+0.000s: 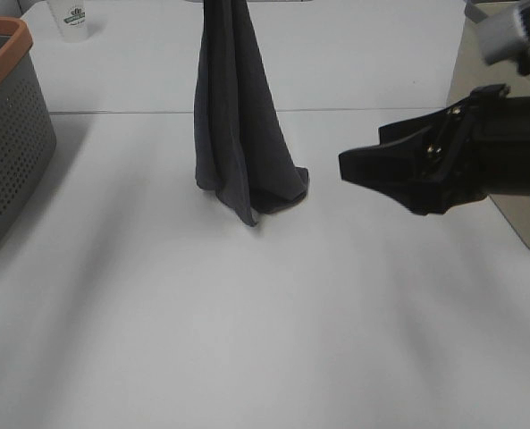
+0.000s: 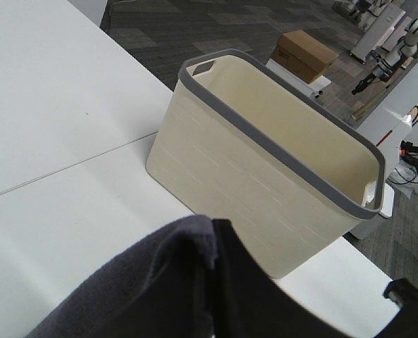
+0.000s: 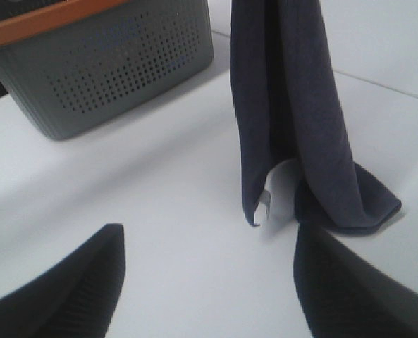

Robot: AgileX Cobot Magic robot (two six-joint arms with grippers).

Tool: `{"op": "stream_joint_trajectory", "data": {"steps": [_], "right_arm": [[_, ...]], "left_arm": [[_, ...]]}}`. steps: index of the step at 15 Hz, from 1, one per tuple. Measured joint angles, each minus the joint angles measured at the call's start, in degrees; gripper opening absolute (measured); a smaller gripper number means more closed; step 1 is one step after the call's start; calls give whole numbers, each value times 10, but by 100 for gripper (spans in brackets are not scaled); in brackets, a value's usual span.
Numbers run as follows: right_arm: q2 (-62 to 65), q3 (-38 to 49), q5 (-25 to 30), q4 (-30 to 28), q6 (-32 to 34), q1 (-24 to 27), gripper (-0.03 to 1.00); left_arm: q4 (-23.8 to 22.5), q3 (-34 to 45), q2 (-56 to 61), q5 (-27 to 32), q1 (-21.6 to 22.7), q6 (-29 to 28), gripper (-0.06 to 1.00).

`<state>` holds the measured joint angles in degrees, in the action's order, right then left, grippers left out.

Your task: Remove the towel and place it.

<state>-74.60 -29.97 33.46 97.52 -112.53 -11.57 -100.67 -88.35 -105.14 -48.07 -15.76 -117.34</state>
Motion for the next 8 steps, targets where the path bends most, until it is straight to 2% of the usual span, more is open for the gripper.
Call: {"op": "stream_joint_trajectory", "data": {"steps": [2, 4, 6, 8], "right_arm": [[-73, -18, -41, 14, -60, -62, 67], [-143, -57, -129, 15, -64, -120, 67], [-195, -94, -158, 16, -60, -143, 67], [-293, -167, -163, 17, -53, -151, 67]], "left_arm": [[0, 0, 0, 1, 0, 0, 0], [0, 0, 0, 1, 0, 0, 0], [0, 0, 0, 1, 0, 0, 0], [0, 0, 0, 1, 0, 0, 0]]}}
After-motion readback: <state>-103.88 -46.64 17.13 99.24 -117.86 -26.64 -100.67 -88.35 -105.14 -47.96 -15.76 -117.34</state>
